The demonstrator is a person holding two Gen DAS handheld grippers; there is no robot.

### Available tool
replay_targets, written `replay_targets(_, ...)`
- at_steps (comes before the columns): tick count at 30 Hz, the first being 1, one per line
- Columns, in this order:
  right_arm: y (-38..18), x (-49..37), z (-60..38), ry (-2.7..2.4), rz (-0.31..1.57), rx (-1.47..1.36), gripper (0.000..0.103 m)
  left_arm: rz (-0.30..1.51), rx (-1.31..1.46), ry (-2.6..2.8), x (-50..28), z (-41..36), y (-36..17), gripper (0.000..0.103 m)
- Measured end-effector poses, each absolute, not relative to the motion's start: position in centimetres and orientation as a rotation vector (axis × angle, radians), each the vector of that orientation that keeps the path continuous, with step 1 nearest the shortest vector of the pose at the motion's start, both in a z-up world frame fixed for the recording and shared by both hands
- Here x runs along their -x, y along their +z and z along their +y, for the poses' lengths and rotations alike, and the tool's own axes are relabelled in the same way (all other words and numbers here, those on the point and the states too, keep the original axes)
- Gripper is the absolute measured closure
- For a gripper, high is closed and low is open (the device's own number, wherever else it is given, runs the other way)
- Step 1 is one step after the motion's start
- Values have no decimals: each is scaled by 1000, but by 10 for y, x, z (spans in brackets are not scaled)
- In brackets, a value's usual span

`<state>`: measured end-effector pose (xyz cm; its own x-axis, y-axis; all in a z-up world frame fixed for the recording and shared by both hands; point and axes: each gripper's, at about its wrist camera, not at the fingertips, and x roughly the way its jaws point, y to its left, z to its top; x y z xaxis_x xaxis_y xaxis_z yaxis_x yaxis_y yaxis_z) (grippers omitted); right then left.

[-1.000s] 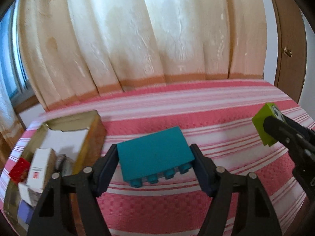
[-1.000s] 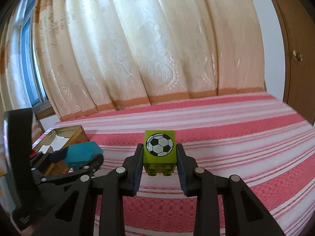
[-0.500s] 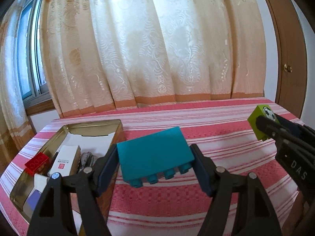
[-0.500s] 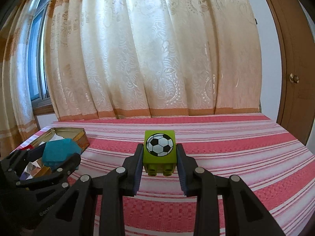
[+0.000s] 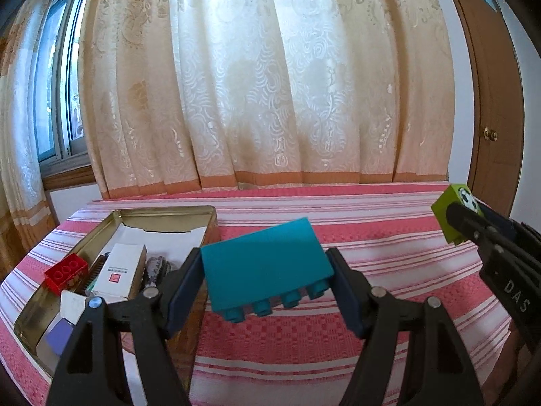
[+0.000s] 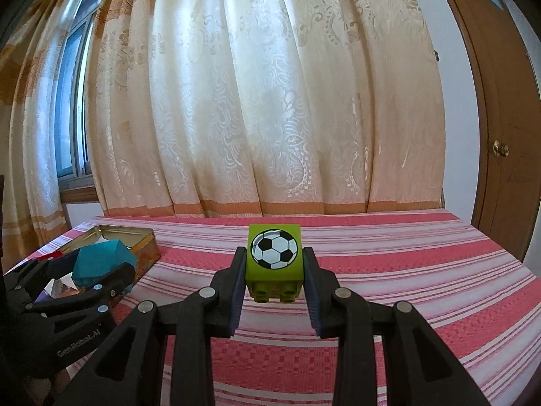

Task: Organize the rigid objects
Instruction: 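Lift the teal and green bricks and carry them toward the gold tray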

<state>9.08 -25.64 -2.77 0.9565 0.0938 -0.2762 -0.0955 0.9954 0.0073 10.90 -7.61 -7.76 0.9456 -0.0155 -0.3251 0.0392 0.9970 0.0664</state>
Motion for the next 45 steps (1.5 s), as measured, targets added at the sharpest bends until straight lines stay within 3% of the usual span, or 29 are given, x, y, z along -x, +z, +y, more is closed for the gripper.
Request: replay_targets(45, -30, -78, -215, 181, 288, 28, 69, 294, -41, -8, -85, -43, -75, 31)
